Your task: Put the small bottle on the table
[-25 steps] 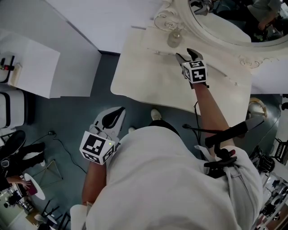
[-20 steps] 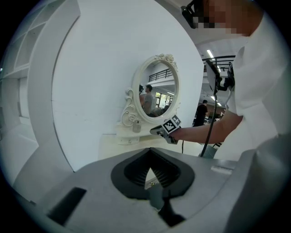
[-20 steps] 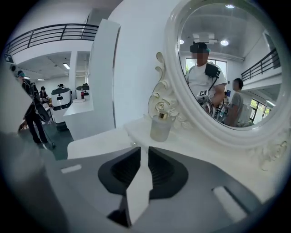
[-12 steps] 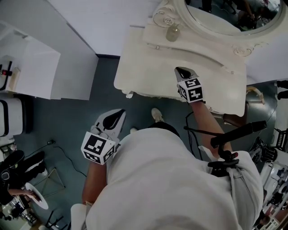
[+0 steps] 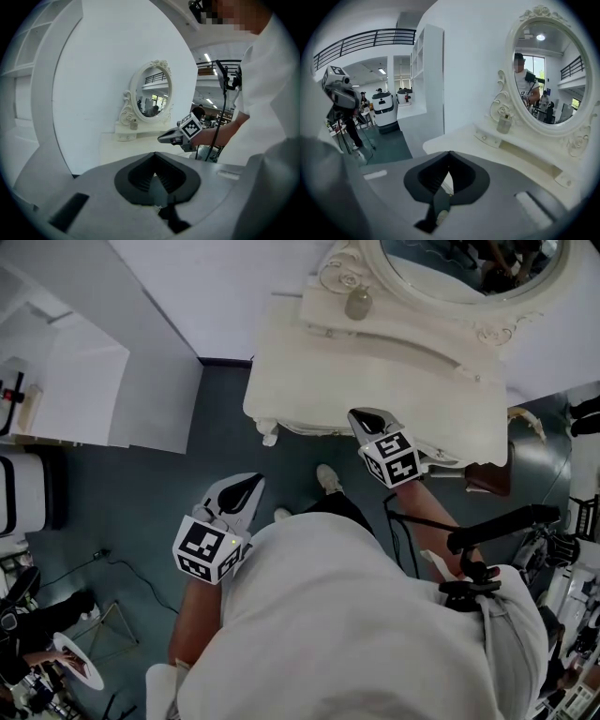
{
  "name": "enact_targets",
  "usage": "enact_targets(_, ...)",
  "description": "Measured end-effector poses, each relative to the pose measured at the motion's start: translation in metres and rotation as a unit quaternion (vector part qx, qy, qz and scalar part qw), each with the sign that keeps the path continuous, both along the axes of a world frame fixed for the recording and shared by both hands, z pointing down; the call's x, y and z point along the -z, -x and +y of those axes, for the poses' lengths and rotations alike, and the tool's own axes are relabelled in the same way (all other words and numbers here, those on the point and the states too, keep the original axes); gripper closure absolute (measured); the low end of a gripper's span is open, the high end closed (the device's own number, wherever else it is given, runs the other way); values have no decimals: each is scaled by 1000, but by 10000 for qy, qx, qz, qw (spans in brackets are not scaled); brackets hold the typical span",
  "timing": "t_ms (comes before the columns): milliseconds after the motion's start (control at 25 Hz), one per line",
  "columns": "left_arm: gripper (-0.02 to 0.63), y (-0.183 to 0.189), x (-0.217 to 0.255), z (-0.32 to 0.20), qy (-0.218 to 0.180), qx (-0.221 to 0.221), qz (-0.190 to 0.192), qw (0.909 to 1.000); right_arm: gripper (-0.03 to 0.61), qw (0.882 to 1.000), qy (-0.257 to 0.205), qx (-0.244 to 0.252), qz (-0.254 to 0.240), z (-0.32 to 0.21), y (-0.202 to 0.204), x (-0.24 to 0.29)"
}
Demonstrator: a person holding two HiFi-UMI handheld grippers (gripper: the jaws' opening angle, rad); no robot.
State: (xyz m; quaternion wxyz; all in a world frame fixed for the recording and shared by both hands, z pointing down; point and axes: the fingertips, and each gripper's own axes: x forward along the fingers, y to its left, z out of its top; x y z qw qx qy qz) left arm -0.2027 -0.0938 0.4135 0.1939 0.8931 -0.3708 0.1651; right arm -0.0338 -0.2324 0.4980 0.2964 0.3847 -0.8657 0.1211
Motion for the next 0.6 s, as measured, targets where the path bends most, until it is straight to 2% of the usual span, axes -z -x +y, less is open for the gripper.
enact_targets(320,611,16,-6,33,-34,-195,8,9998,577,9991,-64,413,-99,67,42,12)
enact_targets(600,611,27,-13,62,-52,-305,16,9995,577,9986,-149,488,-164,108,64,18)
